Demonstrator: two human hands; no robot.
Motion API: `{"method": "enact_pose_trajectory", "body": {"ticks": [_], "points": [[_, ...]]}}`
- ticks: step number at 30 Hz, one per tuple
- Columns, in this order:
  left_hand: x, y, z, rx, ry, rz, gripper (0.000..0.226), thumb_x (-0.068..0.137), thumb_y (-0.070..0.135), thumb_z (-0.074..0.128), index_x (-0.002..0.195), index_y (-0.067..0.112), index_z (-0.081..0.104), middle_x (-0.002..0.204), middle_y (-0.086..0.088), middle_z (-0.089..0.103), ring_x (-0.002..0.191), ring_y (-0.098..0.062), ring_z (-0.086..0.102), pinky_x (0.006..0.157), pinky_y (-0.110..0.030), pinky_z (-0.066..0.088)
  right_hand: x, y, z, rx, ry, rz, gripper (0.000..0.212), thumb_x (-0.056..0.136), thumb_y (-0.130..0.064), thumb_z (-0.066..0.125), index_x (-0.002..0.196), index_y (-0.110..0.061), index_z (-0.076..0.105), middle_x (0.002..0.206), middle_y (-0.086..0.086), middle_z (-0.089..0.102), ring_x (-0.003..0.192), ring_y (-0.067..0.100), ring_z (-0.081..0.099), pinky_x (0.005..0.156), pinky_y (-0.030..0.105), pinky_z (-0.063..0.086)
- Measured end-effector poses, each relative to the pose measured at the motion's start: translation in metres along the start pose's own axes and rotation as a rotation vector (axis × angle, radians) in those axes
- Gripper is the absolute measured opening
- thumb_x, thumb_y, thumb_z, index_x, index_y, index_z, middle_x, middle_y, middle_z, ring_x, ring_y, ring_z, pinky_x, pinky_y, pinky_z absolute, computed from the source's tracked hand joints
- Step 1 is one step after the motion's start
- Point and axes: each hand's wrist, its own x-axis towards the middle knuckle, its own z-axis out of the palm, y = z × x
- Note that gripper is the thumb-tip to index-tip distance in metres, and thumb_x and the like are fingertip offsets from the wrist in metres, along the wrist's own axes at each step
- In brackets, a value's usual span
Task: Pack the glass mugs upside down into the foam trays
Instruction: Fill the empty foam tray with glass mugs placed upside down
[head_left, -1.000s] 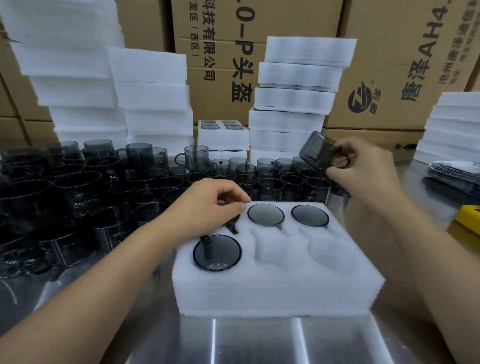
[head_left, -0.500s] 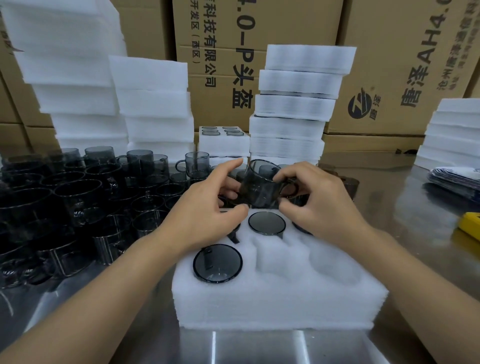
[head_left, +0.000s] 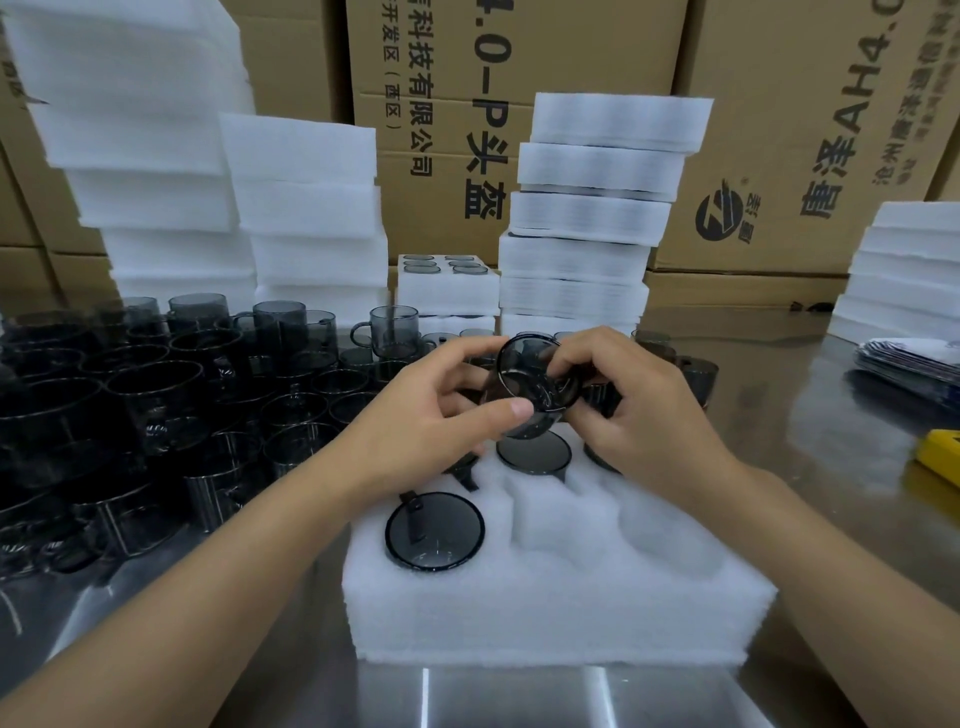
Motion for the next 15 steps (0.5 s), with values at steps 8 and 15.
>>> {"method": "enact_pose_trajectory", "body": {"ticks": [8, 15], "points": [[0.002, -0.001, -0.002, -0.125, -0.024, -0.056, 0.047, 0.080, 0.017, 0.074, 0.121, 0.032, 0.055, 0.104, -0.008, 0.067, 0.082, -0.025, 0.072, 0.072, -0.029, 0.058, 0.002, -0.002, -0.001, -0.146, -0.004, -0.035, 0.032, 0.072, 0.008, 0.067, 0.099, -0.008, 0.069, 0.109, 0.005, 0.059, 0.102, 0.023, 0.054, 0.091, 0.020, 0.038], [0.003, -0.005, -0.003, -0.114, 0.003, -0.037, 0.059, 0.063, 0.028, 0.079, 0.118, 0.036, 0.058, 0.112, -0.007, 0.061, 0.085, -0.027, 0.072, 0.083, -0.040, 0.058, 0.002, -0.010, -0.008, -0.069, -0.085, -0.017, 0.048, 0.073, -0.014, 0.069, 0.120, -0.015, 0.059, 0.112, -0.004, 0.047, 0.099, 0.000, 0.048, 0.086, 0.013, 0.038]]}}
